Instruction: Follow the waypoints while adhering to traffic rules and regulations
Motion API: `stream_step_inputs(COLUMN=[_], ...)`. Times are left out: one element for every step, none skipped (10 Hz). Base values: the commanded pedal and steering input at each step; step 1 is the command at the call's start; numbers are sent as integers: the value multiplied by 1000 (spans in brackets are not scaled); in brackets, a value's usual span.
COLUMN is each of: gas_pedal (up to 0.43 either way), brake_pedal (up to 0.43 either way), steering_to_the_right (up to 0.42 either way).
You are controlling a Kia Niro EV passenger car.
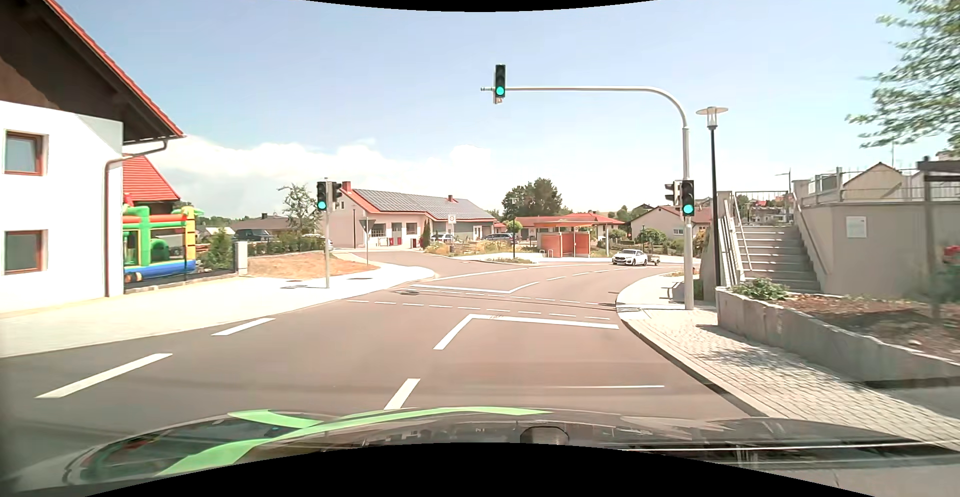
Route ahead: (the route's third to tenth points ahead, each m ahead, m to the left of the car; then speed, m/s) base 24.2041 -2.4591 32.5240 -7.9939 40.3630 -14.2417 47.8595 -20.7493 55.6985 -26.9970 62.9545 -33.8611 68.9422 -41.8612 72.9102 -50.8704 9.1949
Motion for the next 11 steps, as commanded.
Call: stream_step_inputs(gas_pedal=[39, 39, 47, 67, 79, 79, 87, 98, 98, 118, 118], brake_pedal=[0, 0, 0, 0, 0, 0, 0, 0, 0, 0, 0], steering_to_the_right=[55, 55, 55, 56, 56, 58, 61, 64, 67, 69, 69])
